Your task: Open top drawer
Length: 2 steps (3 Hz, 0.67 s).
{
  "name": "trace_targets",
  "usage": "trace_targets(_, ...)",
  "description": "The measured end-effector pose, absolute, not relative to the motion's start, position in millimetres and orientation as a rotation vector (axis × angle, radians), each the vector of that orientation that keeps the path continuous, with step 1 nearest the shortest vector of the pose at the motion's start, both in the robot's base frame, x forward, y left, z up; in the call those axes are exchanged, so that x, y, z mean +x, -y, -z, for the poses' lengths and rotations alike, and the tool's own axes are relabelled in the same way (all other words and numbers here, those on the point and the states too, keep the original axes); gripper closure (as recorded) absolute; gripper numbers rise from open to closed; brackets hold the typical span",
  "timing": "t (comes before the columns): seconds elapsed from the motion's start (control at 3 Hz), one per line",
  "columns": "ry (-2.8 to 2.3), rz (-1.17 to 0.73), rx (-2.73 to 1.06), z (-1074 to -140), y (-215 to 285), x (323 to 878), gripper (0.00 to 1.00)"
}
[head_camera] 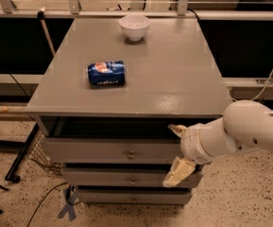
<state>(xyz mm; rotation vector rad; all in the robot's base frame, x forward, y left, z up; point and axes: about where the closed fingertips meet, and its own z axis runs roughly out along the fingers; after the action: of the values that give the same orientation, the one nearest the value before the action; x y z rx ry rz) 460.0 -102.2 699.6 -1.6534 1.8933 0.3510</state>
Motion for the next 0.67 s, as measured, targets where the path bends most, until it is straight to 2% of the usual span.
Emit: trace_targets(0.67,-1.877,-0.318,-1.633,-681.7,96.1,482.2,0.00)
